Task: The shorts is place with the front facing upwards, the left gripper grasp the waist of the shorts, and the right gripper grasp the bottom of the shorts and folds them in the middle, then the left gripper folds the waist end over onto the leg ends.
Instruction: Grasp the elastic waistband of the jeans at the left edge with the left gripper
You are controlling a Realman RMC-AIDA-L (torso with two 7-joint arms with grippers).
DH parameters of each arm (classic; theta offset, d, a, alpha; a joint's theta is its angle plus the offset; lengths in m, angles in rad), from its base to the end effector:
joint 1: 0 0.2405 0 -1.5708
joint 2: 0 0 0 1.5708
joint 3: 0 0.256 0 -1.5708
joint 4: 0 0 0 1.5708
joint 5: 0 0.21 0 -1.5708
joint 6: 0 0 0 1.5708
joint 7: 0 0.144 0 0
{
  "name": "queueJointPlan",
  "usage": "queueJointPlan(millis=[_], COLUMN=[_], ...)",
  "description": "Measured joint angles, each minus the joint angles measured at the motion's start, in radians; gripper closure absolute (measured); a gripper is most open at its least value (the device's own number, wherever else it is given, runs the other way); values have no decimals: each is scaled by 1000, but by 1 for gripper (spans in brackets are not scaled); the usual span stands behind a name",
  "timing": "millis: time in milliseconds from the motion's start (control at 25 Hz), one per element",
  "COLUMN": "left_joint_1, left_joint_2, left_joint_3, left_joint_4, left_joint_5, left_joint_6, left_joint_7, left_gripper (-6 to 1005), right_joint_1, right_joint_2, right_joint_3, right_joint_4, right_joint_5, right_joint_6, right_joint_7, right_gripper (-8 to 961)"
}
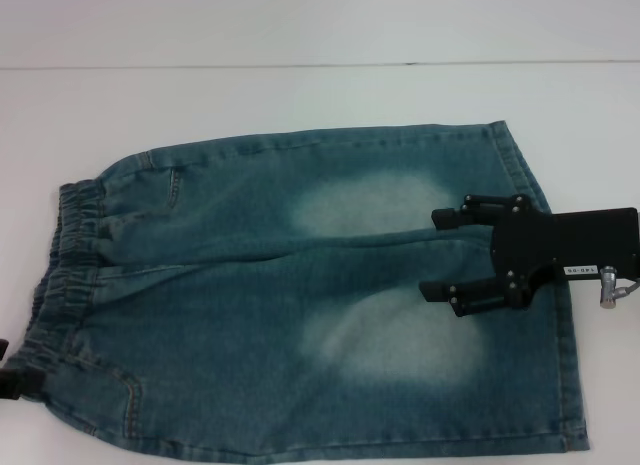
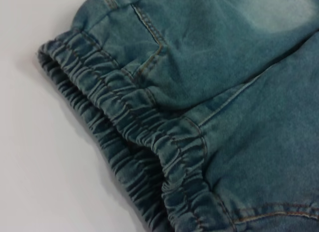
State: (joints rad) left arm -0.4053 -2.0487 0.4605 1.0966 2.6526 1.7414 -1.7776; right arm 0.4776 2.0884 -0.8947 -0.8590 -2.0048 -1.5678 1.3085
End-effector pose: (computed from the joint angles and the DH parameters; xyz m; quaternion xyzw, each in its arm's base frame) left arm -0.3549 0.2694 0.0920 -0.8881 -0.4253 0.0343 0.1710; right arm 0.2467 0.3249 -0.0003 -0.9763 0.0878 0.1645 0.1100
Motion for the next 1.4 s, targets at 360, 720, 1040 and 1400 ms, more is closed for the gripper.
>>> queueJointPlan(millis=[360, 720, 1040, 1400], left_joint_1=[-8, -25, -27, -38], left_joint_2=[-5, -8, -10, -15], left_joint_3=[1, 32, 39, 40], left_joint_4=[-8, -26, -29, -36], left_joint_5=[21, 66, 66, 69], left_joint_6=[-8, -23, -39, -63], left_joint_7=[0, -21, -22, -23], left_gripper=[205, 316, 617, 901], right_joint_1=[3, 4, 7, -4], right_joint_2=[-1, 0, 1, 3], right_joint_3=[0, 5, 13, 33], right_joint_4=[0, 0, 0, 0], right_joint_5=[2, 4, 5, 18], right_joint_6=[-5, 1, 1, -2], right_joint_7=[-2, -9, -6, 3], right_gripper=[23, 24, 24, 24])
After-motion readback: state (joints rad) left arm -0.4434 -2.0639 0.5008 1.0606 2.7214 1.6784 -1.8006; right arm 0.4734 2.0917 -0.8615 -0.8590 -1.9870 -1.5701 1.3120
